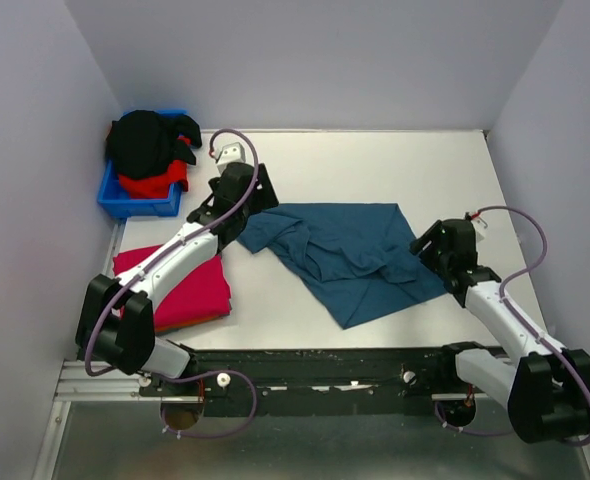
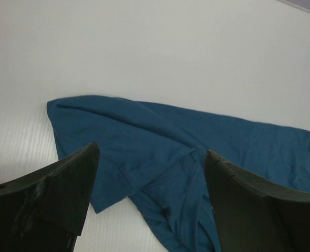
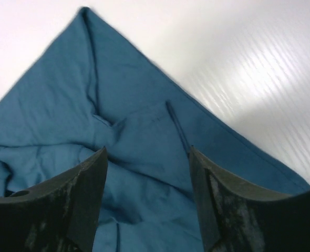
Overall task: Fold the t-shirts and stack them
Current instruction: Move the tshirt to the center of the board, then flatten out the tshirt
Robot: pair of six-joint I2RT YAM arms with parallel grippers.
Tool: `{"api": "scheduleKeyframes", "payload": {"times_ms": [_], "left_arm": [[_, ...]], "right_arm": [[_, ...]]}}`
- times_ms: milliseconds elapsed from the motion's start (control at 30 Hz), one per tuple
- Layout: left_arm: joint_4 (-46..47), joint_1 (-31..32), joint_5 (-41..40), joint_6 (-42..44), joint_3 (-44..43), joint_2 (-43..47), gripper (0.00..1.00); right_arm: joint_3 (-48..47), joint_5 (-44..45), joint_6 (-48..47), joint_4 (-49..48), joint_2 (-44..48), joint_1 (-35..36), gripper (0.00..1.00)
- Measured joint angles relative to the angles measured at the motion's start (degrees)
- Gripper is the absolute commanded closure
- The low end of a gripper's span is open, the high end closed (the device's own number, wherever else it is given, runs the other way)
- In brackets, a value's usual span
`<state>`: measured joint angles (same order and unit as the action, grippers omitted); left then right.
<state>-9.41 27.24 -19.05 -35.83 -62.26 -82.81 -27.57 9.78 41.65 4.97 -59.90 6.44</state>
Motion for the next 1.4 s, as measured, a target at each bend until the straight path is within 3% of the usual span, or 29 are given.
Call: {"api": "scheduleKeyframes", "payload": {"times_ms": [200, 333, 500, 667, 767, 1100, 1400], "left_arm": [[8.5, 1.31, 2.78, 0.94, 11.98, 5.62, 0.09], [14.78, 2.54, 3.3, 1.97, 18.97, 8.24, 0.09], [18.84, 3.58, 3.3, 2.23, 22.53, 9.88, 0.09], [20.65, 4.0, 3.21, 2.36, 22.82, 10.34, 0.09], [20.65, 4.0, 3.15, 2.4, 22.82, 10.34, 0.09], [20.5, 4.0, 3.04, 2.8, 22.1, 9.14, 0.08], [16.2, 4.0, 3.23, 3.69, 14.29, -0.92, 0.07]], "right_arm": [[-0.66, 2.6, 3.17, 13.18, 5.46, 0.0, 0.38], [1.77, 2.12, 5.4, 15.37, 8.13, 0.0, 0.39], [3.58, 0.0, 8.09, 17.99, 4.94, 0.0, 0.39], [3.54, -1.03, 8.94, 18.25, 1.55, 0.0, 0.69], [3.02, -2.47, 8.98, 18.21, 0.09, 0.0, 0.99], [-3.23, -3.78, 4.39, 20.87, 3.41, 0.0, 0.99], [-21.94, -3.48, -3.78, 22.25, 0.35, 0.0, 0.94]]}}
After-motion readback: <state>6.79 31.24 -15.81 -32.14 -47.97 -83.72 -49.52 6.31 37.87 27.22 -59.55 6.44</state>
